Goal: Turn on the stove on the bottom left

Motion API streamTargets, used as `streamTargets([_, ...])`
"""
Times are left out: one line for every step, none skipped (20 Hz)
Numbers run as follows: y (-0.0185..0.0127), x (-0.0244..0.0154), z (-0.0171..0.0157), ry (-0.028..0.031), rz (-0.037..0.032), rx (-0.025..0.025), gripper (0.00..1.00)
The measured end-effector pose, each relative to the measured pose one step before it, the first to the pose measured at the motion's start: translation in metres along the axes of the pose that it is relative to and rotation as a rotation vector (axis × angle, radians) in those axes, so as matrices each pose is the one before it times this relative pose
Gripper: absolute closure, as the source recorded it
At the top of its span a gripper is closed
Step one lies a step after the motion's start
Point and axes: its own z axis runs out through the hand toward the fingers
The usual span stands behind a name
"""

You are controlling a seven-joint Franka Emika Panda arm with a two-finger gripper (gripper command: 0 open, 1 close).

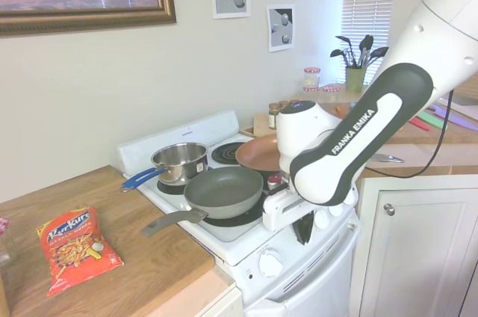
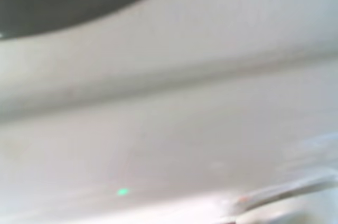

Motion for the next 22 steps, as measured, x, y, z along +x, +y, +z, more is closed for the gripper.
streamTargets([0.00218, -0.00243, -0.00246, 0.00046, -0.00165, 0.00230, 1.00])
streamTargets([0.00243, -0.00247, -0.00269, 0.00063, -0.00116, 0.00267, 1.00])
streamTargets([0.00304, -0.00260, -0.00232, -0.00027, -0.00003, 0.00226, 1.00])
streamTargets([0.00323, -0.00235, -0.00206, -0.00020, 0.00193, 0.00470, 1.00])
streamTargets([0.00415, -0.00263, -0.00166, -0.00040, 0.00254, 0.00564, 1.00])
streamTargets([0.00439, -0.00230, -0.00162, -0.00076, 0.00336, 0.00686, 1.00])
streamTargets([0.00487, -0.00214, -0.00107, -0.00108, 0.00280, 0.00654, 1.00])
streamTargets([0.00489, -0.00180, -0.00095, 0.00006, 0.00290, 0.00609, 1.00])
streamTargets([0.00490, -0.00152, -0.00033, -0.00075, 0.00375, 0.00410, 1.00])
streamTargets([0.00431, -0.00098, -0.00011, -0.00042, 0.00513, 0.00572, 1.00])
streamTargets([0.00425, -0.00094, 0.00083, -0.00189, 0.00514, 0.00386, 1.00])
streamTargets([0.00283, -0.00070, 0.00085, -0.00051, 0.00258, 0.00486, 1.00])
streamTargets([0.00259, -0.00093, 0.00156, -0.00111, 0.00007, 0.00186, 1.00])
streamTargets([0.00149, -0.00071, 0.00142, -0.00101, 0.00059, 0.00254, 1.00])
streamTargets([0.00112, -0.00104, 0.00123, -0.00461, 0.00390, 0.00188, 0.00])
streamTargets([0.00080, -0.00124, 0.00111, -0.00625, 0.00075, 0.00068, 0.00])
streamTargets([0.00038, -0.00086, 0.00061, -0.00208, -0.00105, 0.00000, 0.00])
streamTargets([0.00034, -0.00075, 0.00056, -0.00070, -0.00105, -0.00055, 0.00])
streamTargets([0.00031, -0.00027, 0.00034, -0.00005, 0.00010, 0.00028, 0.00])
streamTargets([0.00028, 0.00027, 0.00009, 0.00048, 0.00079, 0.00121, 0.00])
streamTargets([0.00020, 0.00044, -0.00004, 0.00042, 0.00102, 0.00142, 0.00])
streamTargets([0.00028, 0.00057, -0.00006, -0.00006, 0.00146, 0.00122, 0.00])
